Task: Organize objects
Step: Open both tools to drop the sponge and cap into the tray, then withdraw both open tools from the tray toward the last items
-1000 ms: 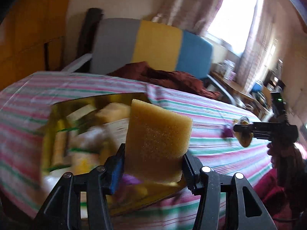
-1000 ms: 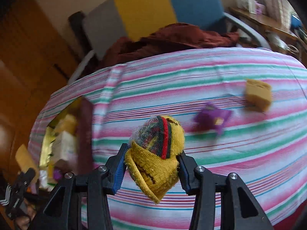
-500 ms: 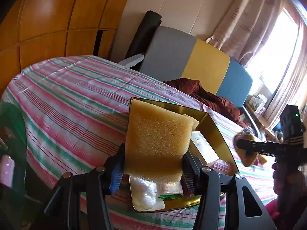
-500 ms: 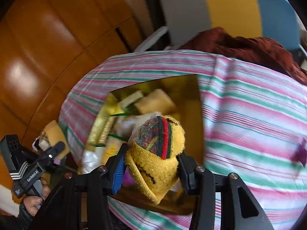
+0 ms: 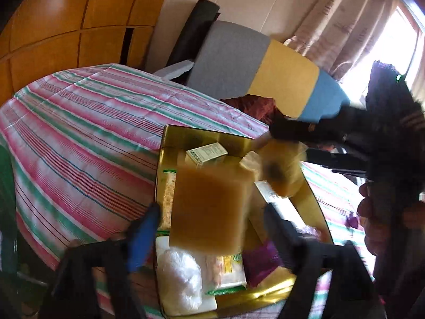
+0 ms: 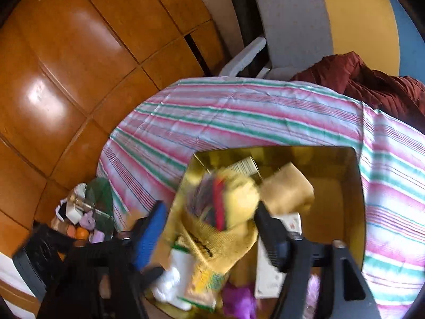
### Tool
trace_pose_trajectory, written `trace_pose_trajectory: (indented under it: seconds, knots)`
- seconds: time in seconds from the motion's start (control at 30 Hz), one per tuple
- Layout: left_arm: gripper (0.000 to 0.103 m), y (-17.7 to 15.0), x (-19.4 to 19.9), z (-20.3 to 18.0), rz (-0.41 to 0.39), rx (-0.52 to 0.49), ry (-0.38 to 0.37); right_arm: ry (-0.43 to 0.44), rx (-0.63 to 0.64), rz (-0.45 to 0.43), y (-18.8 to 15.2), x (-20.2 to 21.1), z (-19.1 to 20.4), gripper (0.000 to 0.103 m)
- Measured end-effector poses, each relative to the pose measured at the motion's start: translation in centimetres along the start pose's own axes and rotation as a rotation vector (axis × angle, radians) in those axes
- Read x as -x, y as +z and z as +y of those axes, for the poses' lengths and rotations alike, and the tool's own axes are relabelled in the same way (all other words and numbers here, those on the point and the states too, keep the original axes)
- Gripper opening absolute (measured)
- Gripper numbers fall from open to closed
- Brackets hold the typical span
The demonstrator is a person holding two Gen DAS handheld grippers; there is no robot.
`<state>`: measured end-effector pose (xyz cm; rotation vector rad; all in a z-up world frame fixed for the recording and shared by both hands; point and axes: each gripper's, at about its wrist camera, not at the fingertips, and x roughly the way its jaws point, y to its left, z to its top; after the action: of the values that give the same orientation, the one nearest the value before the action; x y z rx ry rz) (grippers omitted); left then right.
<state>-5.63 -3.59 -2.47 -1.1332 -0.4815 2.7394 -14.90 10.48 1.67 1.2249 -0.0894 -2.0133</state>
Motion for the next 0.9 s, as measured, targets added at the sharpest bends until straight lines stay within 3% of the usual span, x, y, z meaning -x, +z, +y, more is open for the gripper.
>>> trace_pose_trajectory:
  seconds: [0.07, 0.47, 0.9]
  knots:
    - [0.085, -0.2, -0.3, 0.1, 0.017, 0.012, -0.018, -0.002, -0.008, -0.006, 0.2, -0.1, 0.0, 0.081]
    - [0.085, -2.5, 0.7, 0.9, 0.009, -0.007, 0.058, -0.061, -0.007, 0.036, -3.1, -0.5, -0.8, 0.082]
    - [0.088, -2.7, 3.0, -1.0, -0.047, -0.067, 0.118, -0.156, 0.078, -0.023, -6.2, 2.3, 0.3, 0.082]
